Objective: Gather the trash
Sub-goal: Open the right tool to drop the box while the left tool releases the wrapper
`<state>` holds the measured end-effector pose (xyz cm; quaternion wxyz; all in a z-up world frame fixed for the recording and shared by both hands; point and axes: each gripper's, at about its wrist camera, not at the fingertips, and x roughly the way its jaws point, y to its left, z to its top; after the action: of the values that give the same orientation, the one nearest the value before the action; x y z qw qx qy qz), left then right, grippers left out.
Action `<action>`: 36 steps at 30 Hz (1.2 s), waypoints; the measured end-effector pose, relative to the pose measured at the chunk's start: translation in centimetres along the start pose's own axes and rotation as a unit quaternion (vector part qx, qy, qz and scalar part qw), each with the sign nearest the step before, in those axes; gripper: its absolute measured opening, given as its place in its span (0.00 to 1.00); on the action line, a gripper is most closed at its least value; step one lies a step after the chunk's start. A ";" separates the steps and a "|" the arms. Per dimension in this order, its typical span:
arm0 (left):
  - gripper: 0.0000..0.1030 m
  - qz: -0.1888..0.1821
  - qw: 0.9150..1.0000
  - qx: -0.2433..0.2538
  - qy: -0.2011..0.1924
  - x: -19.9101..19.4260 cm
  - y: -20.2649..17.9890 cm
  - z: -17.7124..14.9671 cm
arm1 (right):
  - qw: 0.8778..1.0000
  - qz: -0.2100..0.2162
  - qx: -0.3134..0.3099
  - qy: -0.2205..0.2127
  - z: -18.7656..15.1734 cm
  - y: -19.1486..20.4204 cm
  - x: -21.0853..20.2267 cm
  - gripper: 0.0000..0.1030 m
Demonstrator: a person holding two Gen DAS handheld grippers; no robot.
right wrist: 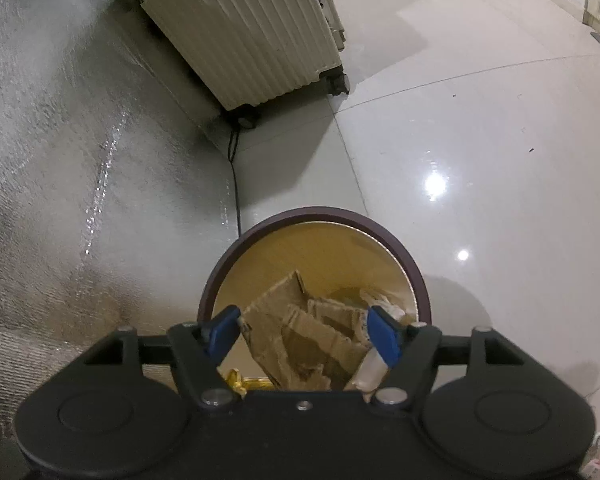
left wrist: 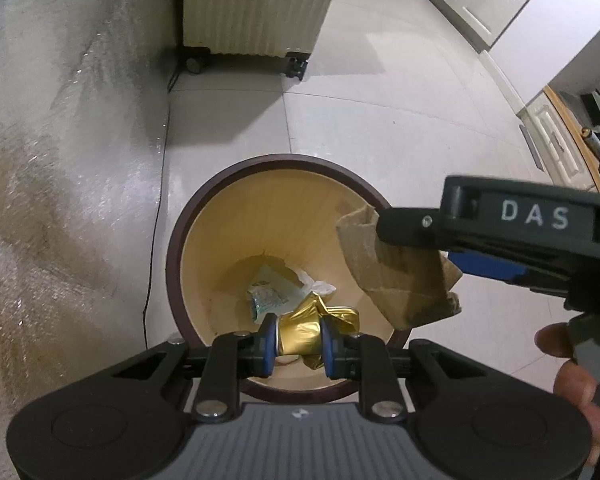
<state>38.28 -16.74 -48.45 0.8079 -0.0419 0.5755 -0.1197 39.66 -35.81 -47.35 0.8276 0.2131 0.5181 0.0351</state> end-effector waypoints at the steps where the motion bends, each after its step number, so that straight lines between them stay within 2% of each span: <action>1: 0.23 0.000 1.000 0.005 0.002 0.1 -0.2 0.1 | 1.000 0.004 0.000 -0.001 0.0 0.0 0.0 0.72; 7: 0.23 0.004 1.000 0.021 0.015 0.6 -0.3 -0.1 | 1.000 0.020 -0.007 -0.023 0.9 0.2 -0.8 0.72; 12: 0.24 0.006 1.000 0.005 0.016 0.8 0.6 0.0 | 1.000 0.011 -0.018 -0.014 0.8 0.3 -0.8 0.74; 14: 0.40 0.001 1.000 -0.005 0.016 0.7 0.8 0.1 | 1.000 0.001 -0.023 -0.002 0.4 0.2 -0.5 0.74; 15: 0.52 0.003 1.000 -0.009 0.014 0.6 0.8 0.2 | 1.000 -0.003 -0.023 0.004 0.1 0.0 -0.3 0.74; 16: 0.58 0.005 1.000 -0.008 0.013 0.5 0.8 0.1 | 1.000 -0.005 -0.022 0.010 -0.1 -0.2 -0.2 0.74; 29: 0.71 0.024 0.999 0.011 0.034 -0.2 0.6 -0.4 | 0.998 -0.008 -0.041 0.039 -1.9 -1.0 -0.8 0.80; 36: 0.72 0.031 0.999 0.011 0.032 -1.0 0.7 -0.3 | 0.998 -0.012 -0.058 0.037 -2.2 -0.9 -1.6 0.85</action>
<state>37.79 -15.78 -47.75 0.7926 -0.0112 0.6009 -0.1027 36.86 -36.36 -47.20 0.8195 0.1568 0.5476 0.0632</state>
